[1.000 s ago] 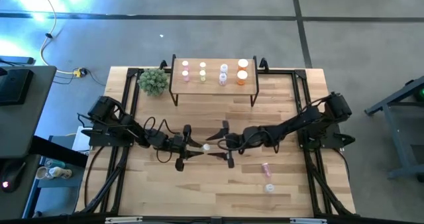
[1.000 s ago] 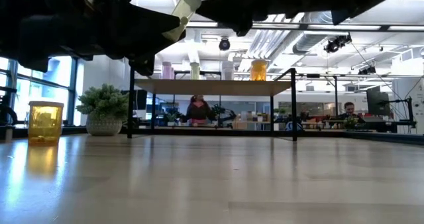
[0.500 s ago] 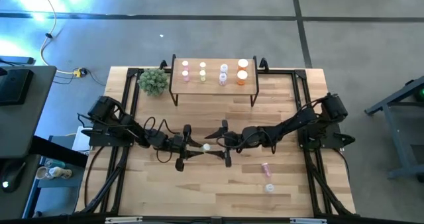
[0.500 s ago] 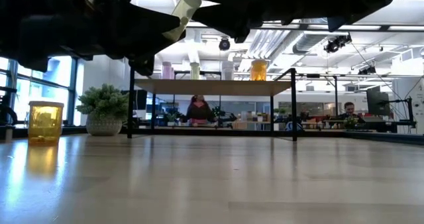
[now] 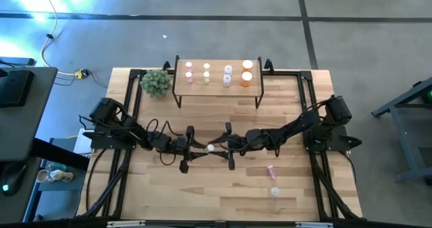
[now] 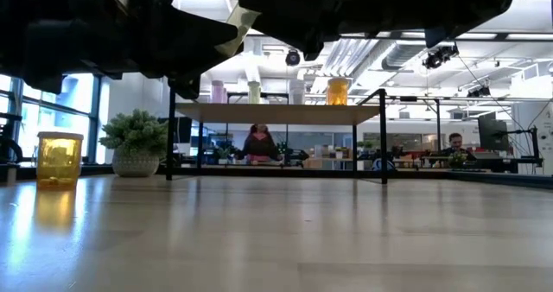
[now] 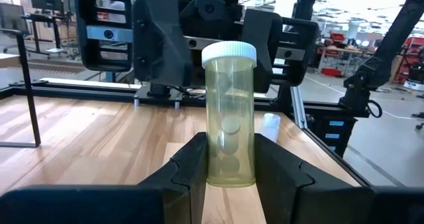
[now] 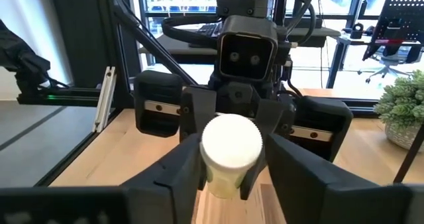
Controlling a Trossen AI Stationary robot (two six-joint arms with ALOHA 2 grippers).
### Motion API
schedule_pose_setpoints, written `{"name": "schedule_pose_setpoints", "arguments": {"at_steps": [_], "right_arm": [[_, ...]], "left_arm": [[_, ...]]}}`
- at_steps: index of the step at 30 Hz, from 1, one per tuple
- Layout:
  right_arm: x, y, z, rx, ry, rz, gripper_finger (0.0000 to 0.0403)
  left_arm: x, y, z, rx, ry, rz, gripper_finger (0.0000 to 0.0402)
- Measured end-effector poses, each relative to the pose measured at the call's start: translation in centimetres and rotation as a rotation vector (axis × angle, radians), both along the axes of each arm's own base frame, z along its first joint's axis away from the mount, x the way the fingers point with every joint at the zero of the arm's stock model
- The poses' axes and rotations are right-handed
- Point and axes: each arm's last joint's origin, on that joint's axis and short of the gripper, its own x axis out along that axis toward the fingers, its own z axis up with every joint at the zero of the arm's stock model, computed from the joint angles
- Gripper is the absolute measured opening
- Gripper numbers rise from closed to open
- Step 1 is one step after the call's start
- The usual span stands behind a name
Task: Pick and place medicine bottles onto shelf by color
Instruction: Put the yellow pill bottle aligned with the other yellow pill bottles on the shelf
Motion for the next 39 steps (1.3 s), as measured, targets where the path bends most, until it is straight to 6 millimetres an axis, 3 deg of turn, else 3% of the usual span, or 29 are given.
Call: {"name": "schedule_pose_setpoints", "arguments": {"at_steps": [7, 18, 30, 39], "right_arm": [[0.0, 0.0, 0.0, 0.000, 0.002, 0.000, 0.0118], [0.0, -0.1, 0.0, 0.007, 0.004, -0.005, 0.0111], [0.1, -0.3, -0.1, 0.028, 0.015, -0.012, 0.0111], [0.3, -1.3, -0.3, 0.082, 0.039, -0.042, 0.0110]], "left_arm": [[0.0, 0.0, 0.0, 0.000, 0.001, 0.005, 0.0095], [0.1, 0.3, 0.0, -0.008, 0.002, 0.015, 0.0099], [0.0, 0.4, -0.2, 0.019, 0.015, 0.018, 0.0187], [-0.3, 0.4, 0.6, 0.041, 0.078, 0.018, 0.0194]]}}
